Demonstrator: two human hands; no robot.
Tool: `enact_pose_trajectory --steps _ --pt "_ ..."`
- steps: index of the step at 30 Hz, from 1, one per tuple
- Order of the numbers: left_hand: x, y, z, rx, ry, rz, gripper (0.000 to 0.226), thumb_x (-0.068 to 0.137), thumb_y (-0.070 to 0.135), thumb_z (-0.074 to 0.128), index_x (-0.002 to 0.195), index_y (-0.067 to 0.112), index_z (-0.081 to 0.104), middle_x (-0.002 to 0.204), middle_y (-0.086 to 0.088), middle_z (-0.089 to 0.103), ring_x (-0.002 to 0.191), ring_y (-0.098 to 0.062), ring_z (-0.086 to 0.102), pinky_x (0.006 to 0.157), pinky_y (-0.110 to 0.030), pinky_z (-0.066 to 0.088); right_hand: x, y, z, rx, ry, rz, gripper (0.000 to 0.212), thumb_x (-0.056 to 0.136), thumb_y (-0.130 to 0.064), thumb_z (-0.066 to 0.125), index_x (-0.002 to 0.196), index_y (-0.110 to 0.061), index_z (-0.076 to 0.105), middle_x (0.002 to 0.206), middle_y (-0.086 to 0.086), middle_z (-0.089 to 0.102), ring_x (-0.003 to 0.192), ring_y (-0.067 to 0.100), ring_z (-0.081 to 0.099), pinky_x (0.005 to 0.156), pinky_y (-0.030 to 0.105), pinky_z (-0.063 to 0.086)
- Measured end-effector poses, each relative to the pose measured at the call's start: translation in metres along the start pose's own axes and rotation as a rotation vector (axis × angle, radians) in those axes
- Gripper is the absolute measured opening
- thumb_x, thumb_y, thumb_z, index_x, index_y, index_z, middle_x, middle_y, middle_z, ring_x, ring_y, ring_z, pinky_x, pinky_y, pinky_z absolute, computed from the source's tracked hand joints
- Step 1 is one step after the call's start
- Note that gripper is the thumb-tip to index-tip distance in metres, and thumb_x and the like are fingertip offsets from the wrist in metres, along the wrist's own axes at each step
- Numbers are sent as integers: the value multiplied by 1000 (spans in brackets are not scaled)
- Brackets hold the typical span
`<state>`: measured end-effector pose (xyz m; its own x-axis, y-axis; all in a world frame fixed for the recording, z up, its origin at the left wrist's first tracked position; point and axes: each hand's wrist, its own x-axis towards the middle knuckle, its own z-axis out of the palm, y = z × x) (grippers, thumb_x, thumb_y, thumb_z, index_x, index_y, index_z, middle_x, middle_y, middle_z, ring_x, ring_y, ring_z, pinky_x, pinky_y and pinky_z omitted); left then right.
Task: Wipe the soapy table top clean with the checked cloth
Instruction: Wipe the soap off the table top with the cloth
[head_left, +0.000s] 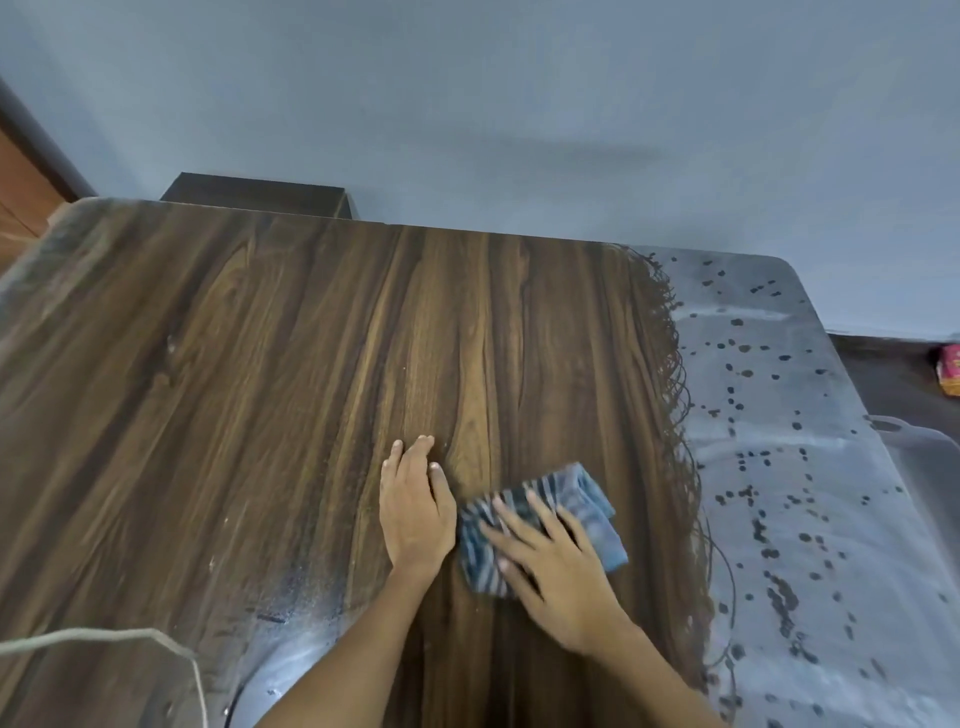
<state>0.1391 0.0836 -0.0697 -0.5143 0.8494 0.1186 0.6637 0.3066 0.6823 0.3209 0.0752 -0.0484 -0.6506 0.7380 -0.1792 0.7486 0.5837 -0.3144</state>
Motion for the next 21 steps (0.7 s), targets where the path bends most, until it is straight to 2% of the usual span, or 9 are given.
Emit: enact_pose_trajectory --steps 2,4,5,8,11,14,17,19,21 --pt "0 0 -1 63 -40 31 44 93 27 30 128 11 53 135 -4 52 137 -23 32 115 -40 21 -46 10 3 -71 47 43 42 97 -52 22 138 -49 31 147 -24 27 139 11 25 109 32 22" --pt "-2 0 -1 156 -91 62 42 96 26 32 130 11 52 141 -3 46 139 -24 28 116 -38 16 -65 31 -10 -134 60 181 44 96 -56 21 138 -50 30 145 -22 31 135 12 34 103 37 38" --pt "-3 0 -1 192 -114 72 40 97 23 34 133 11 49 143 -4 43 140 -24 26 116 -38 15 -65 43 -16 -148 39 257 46 95 -60 19 139 -50 27 147 -20 29 134 16 36 100 42 41" --pt "-7 -1 -1 243 -151 81 41 98 20 36 137 11 43 147 -4 37 141 -24 22 117 -37 14 -30 68 -31 -121 37 466 61 86 -70 6 142 -50 18 154 -16 14 133 25 28 102 46 26" --pt "-11 -2 -2 257 -165 91 42 98 20 35 139 11 41 148 -4 35 142 -23 21 117 -37 14 19 55 -32 -94 57 583 63 85 -69 6 144 -48 12 157 -10 5 135 31 15 105 52 15" --pt "-13 -2 -3 262 -181 107 43 99 20 34 140 12 38 150 -3 33 142 -21 19 118 -35 12 32 15 -23 -71 30 418 64 85 -67 1 144 -46 11 157 -10 -2 140 32 7 108 56 9" --pt "-17 -3 -4 266 -192 121 43 99 21 33 141 11 37 150 -4 32 142 -21 19 117 -35 12 -3 -20 -3 -34 16 200 53 93 -60 9 144 -47 11 157 -12 -2 142 30 7 109 54 7" --pt "-20 -4 -5 270 -189 128 43 99 21 33 141 11 37 150 -5 33 142 -21 20 117 -35 14 -39 -29 9 -13 -18 95 48 96 -57 15 143 -50 13 157 -14 3 142 27 12 109 52 10" --pt "-27 -4 -5 273 -180 124 43 99 21 33 140 10 38 149 -5 33 142 -21 21 117 -36 15 -76 -21 19 -79 -11 71 45 96 -58 19 141 -51 18 155 -17 12 137 22 27 102 44 17"
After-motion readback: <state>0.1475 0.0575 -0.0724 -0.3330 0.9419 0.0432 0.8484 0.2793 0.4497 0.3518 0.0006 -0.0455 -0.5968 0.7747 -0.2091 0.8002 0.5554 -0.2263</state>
